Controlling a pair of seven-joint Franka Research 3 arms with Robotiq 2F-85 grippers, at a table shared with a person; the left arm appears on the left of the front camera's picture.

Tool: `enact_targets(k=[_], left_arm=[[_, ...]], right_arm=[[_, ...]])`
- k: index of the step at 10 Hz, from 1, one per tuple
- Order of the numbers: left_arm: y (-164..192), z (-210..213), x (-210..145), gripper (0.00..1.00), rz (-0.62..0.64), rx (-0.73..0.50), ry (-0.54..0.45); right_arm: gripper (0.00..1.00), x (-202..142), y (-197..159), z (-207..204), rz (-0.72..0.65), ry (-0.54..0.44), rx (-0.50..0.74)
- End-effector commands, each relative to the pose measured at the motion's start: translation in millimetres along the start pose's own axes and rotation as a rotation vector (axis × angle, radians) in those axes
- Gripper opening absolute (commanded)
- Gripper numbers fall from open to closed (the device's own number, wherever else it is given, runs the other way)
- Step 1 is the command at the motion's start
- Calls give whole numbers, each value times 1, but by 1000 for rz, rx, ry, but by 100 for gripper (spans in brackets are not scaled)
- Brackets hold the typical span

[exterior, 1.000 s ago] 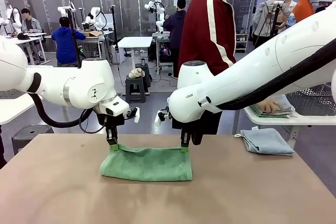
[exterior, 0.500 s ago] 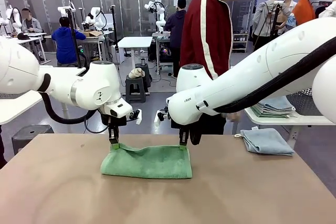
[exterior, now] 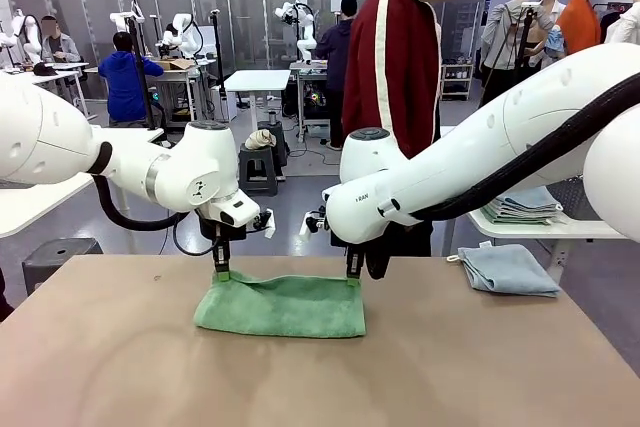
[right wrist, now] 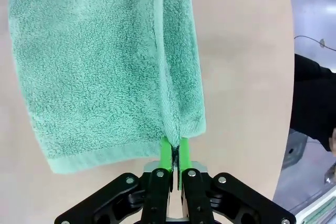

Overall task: Fold the towels and place them in the basket.
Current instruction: When a person lays out a Towel with hook on the table, fold it in half twice.

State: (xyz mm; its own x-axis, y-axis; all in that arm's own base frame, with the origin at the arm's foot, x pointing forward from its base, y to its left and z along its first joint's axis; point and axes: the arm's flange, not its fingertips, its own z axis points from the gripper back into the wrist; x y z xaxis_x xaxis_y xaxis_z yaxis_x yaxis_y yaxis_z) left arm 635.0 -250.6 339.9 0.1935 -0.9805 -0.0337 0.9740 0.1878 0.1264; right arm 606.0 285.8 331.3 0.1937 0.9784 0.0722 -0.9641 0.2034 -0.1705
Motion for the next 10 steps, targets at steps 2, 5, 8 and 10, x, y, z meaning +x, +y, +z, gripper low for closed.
enact_targets(k=[2,5,8,10], left_arm=[[9,-10,5,7,20,-19,46],[10,-15,5,26,21,-19,33],[11,-10,-6,62,92,35,9],[8,13,-33,81,73,20,-38]], right_arm=[[6,1,-9,-6,-23,22,-21],[26,2,-12,-10,-8,-10,-14],[53,0,-14,-3,1,-48,-59],[73,-5,-5,33,-11,-21,0]])
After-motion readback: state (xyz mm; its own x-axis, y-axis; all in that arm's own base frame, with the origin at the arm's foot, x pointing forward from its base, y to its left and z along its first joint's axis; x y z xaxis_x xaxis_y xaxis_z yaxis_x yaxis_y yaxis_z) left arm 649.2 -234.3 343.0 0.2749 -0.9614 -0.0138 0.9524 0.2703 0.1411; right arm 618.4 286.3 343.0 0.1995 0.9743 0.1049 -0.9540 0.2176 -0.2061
